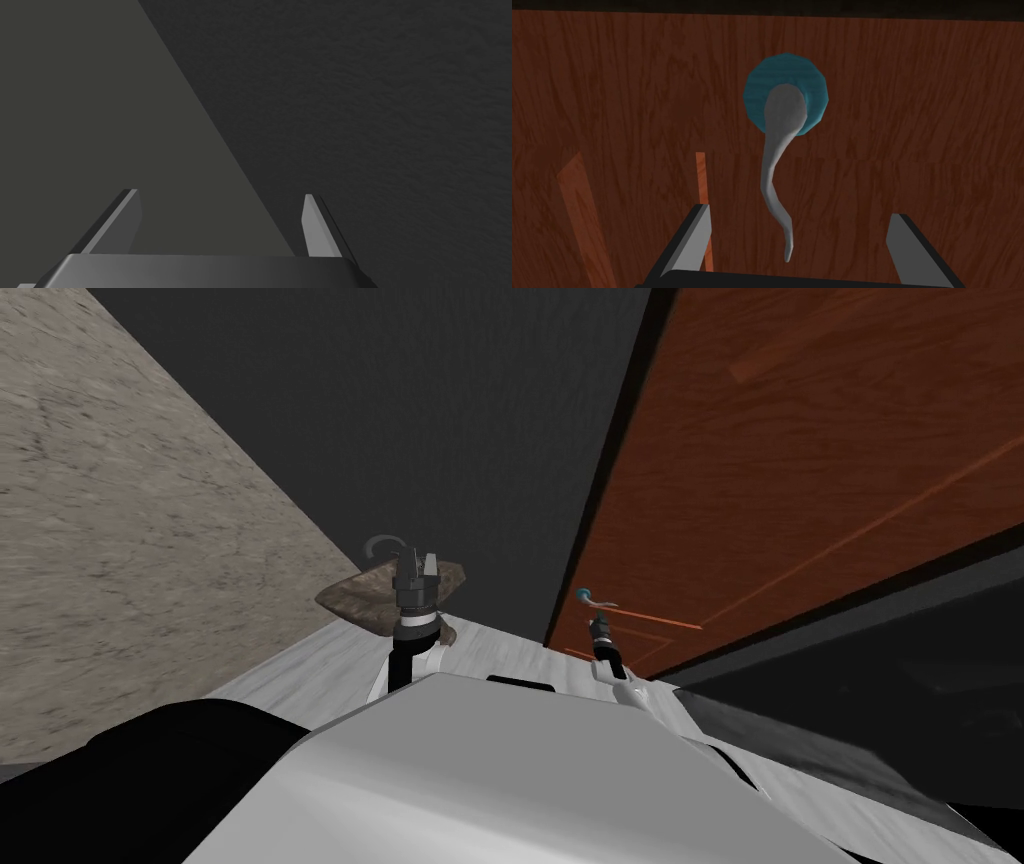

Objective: Pull the door open

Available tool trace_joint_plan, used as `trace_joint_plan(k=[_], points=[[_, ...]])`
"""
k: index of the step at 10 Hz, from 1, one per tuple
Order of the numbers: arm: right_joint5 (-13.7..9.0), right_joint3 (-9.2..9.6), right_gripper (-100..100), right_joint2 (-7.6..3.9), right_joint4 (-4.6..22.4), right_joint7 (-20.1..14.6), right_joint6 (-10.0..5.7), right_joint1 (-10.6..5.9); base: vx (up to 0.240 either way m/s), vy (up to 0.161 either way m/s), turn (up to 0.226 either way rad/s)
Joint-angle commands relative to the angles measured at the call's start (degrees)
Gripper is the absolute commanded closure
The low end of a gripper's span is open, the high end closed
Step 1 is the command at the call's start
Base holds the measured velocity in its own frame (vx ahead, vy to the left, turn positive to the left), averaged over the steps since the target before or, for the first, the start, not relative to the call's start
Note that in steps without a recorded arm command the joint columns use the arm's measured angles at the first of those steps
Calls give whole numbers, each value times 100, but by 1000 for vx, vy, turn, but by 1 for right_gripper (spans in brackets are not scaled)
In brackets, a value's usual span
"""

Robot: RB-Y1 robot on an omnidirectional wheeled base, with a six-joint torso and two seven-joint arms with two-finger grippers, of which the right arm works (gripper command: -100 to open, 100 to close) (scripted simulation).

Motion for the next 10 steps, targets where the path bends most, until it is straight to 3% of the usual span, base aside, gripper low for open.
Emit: trace_joint_plan(k=[1, 3, 4, 5, 6, 7, 8, 9, 10], points=[[-38, -51, -100, -106, 165, -81, -95, -20, 161, 45, 95], [-109, -128, -100, -362, 257, -284, -203, 106, 170, 20, 174], [-109, -128, -100, -362, 257, -284, -203, 106, 124, 15, 60], [-157, -180, -100, -534, 318, -420, -275, 191, 146, 18, 137], [-181, -206, -100, -621, 350, -489, -312, 234, 183, 11, 158], [-197, -224, -100, -680, 371, -536, -337, 263, 182, -22, 110], [-184, -209, -100, -645, 506, -495, -372, 151, 78, -18, 21], [-184, -209, 100, -645, 506, -495, -372, 151, -11, 4, -16], [-184, -209, 100, -645, 506, -495, -372, 151, -27, 5, -11]])
